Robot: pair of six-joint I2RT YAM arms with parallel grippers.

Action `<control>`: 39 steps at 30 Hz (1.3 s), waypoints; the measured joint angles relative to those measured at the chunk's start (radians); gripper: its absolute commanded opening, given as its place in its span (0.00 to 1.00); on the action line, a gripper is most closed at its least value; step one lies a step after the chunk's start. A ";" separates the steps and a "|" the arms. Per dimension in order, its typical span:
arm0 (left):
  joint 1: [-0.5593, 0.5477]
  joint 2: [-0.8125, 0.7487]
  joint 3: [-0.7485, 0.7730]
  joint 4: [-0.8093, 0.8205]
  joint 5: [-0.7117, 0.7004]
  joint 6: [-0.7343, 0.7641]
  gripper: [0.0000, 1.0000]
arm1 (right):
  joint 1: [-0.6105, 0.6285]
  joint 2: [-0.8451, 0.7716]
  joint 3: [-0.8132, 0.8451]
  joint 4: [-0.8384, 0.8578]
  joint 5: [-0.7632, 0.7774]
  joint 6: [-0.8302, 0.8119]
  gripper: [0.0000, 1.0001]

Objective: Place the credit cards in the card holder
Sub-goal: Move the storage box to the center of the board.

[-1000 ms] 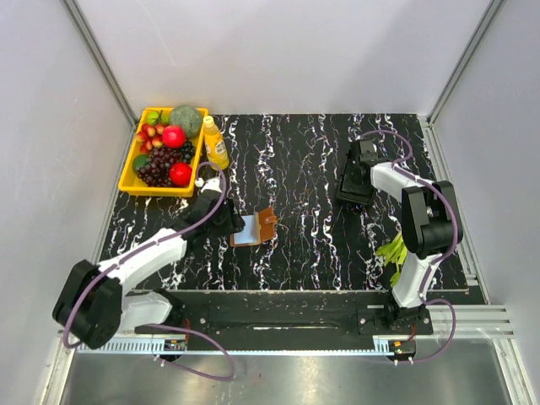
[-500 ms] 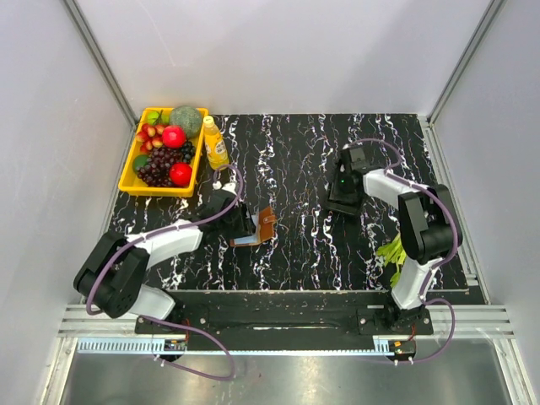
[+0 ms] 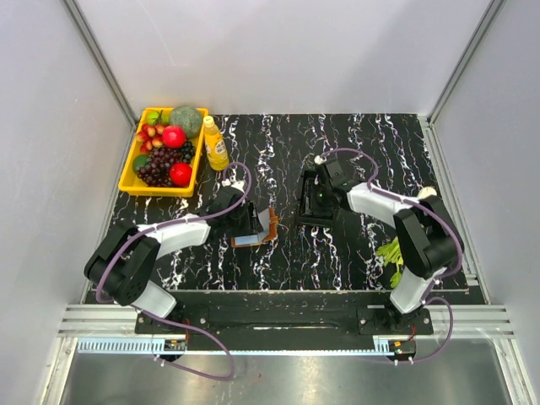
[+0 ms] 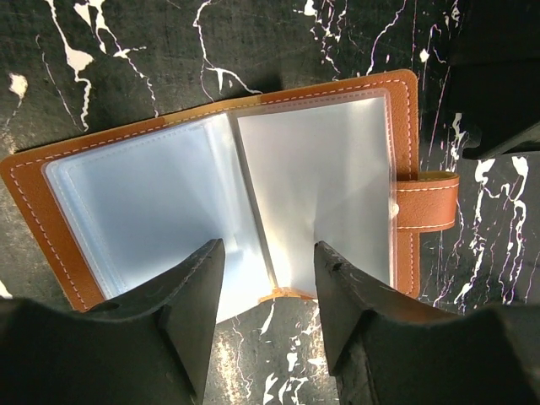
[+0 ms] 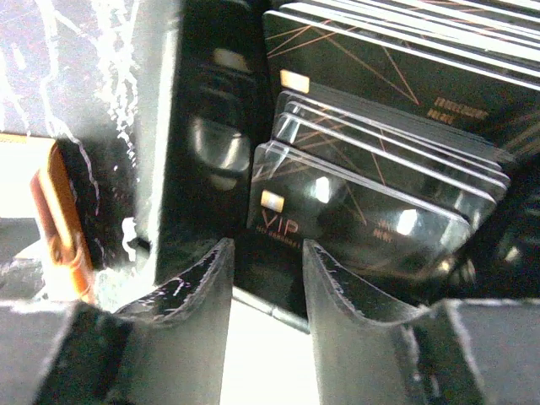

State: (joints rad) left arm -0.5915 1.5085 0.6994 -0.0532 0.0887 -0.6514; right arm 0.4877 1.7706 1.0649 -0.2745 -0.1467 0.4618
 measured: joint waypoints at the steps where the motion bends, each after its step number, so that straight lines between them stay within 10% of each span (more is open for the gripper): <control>1: 0.000 0.000 0.000 0.000 -0.003 0.001 0.51 | 0.005 -0.024 -0.006 -0.010 0.006 -0.017 0.48; 9: -0.002 0.008 0.008 -0.009 -0.013 0.031 0.50 | -0.002 -0.252 0.033 -0.032 0.173 -0.211 0.64; 17: -0.003 0.010 0.015 -0.021 -0.014 0.051 0.49 | -0.232 -0.119 0.124 -0.108 0.218 -0.221 0.63; 26: -0.003 0.010 0.017 -0.026 -0.018 0.053 0.48 | -0.220 -0.057 0.163 -0.142 0.203 -0.173 0.63; 39: -0.004 0.010 0.018 -0.027 -0.021 0.053 0.48 | -0.218 -0.019 0.097 -0.085 0.190 0.012 0.18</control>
State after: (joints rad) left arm -0.5957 1.5185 0.7170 -0.0807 0.0677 -0.5983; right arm 0.2695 1.7519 1.1614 -0.3595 0.0429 0.4740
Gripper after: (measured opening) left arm 0.481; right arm 0.324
